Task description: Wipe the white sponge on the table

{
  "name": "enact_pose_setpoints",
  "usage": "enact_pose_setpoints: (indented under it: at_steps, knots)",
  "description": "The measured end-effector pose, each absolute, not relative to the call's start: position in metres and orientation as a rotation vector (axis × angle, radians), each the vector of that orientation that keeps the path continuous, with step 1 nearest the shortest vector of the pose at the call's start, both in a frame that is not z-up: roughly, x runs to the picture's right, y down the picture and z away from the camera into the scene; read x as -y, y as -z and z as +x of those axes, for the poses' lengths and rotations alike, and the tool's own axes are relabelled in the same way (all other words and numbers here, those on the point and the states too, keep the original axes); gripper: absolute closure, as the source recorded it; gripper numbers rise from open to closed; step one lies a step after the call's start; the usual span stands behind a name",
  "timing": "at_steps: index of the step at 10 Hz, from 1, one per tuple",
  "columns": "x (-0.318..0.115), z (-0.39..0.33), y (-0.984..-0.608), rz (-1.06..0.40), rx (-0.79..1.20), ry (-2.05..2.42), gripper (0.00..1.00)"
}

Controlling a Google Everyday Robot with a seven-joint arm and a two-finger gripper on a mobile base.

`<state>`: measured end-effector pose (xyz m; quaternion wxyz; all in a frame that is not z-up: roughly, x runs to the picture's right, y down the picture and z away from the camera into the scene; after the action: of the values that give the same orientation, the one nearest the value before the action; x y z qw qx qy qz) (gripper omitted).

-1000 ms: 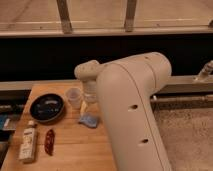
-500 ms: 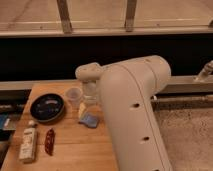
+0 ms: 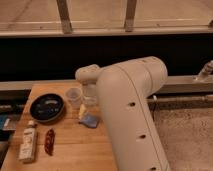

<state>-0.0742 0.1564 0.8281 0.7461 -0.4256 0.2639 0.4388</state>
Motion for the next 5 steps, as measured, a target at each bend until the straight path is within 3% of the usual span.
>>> enact_pose_setpoints:
  at_steps: [5]
  knots:
    - [-0.1601, -0.0746, -0.8366, -0.936, -0.576, -0.969, 0.2]
